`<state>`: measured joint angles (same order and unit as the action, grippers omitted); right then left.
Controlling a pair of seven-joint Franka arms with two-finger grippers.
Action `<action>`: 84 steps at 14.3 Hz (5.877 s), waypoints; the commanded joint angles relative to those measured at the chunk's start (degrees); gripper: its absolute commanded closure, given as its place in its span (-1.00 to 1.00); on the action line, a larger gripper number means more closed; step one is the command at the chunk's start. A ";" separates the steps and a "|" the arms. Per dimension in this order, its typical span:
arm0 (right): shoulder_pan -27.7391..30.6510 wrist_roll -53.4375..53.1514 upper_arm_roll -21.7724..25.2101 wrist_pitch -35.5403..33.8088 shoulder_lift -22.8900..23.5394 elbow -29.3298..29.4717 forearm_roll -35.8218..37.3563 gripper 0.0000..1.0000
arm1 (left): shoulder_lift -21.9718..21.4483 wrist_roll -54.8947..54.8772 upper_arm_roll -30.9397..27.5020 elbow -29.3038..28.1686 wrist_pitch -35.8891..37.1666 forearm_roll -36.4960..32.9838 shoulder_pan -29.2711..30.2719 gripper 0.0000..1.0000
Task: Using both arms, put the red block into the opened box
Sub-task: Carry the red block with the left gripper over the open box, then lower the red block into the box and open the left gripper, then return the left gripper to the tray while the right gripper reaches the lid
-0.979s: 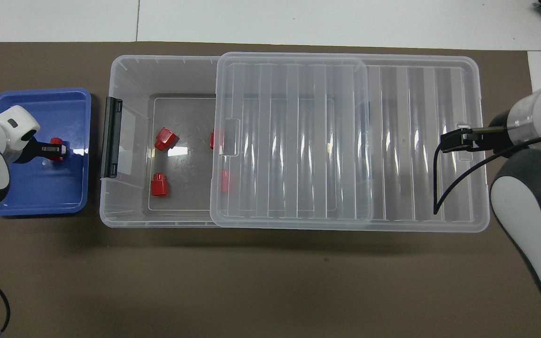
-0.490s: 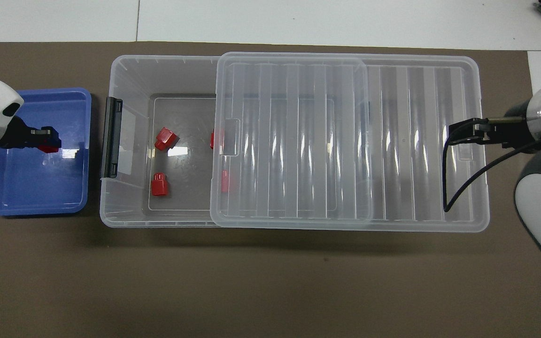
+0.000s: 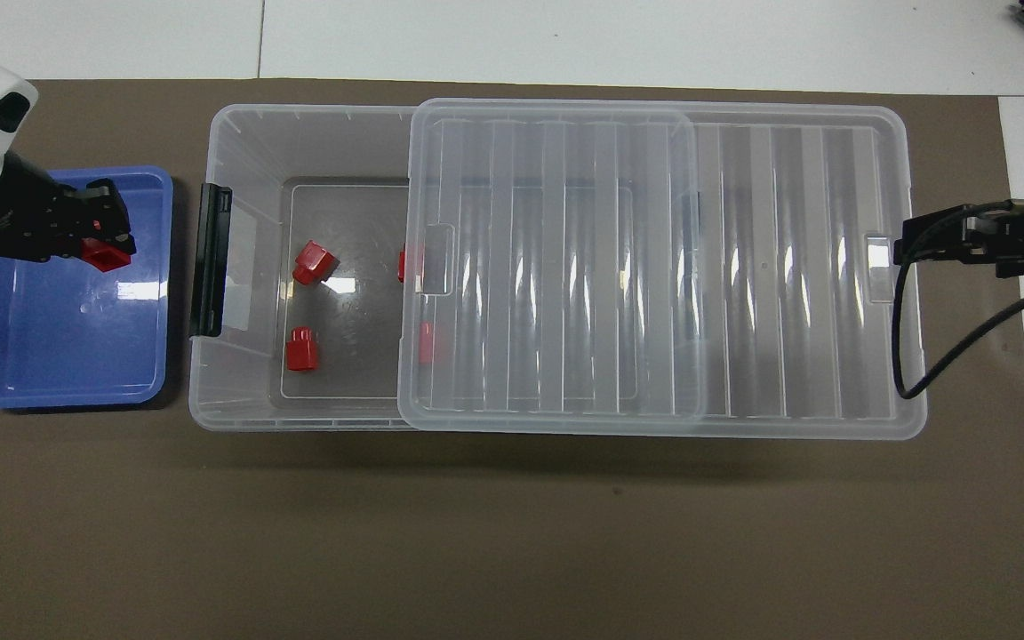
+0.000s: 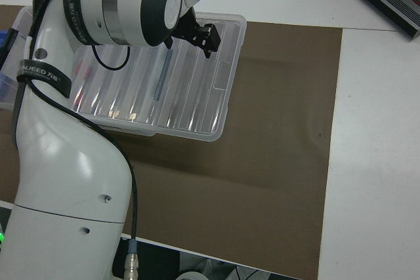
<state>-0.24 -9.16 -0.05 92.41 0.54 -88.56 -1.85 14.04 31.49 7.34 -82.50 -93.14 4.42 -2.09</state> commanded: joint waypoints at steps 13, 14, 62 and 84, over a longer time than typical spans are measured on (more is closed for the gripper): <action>0.24 -0.07 -0.30 -2.41 -2.04 -2.40 -0.18 -1.00 | -6.13 5.26 -0.74 -30.34 -34.47 -4.33 -13.82 1.00; -0.11 0.02 -0.30 -2.33 -2.12 -2.40 -0.18 -1.00 | -6.13 4.73 -0.66 -30.53 -34.30 -4.33 -13.90 1.00; 1.73 10.12 -0.30 12.76 0.33 -4.42 4.83 1.00 | -3.04 0.95 -1.45 -13.40 -13.14 -3.63 -13.30 -0.63; 5.25 9.87 -0.56 24.04 10.88 -10.05 4.66 1.00 | -16.59 -17.51 -1.97 -11.82 -2.32 -3.72 6.22 -1.00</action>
<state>5.50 0.21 -0.22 115.34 12.64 -96.68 2.32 -2.70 14.57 4.94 -95.58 -95.67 1.03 2.04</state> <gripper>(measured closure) 0.991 0.000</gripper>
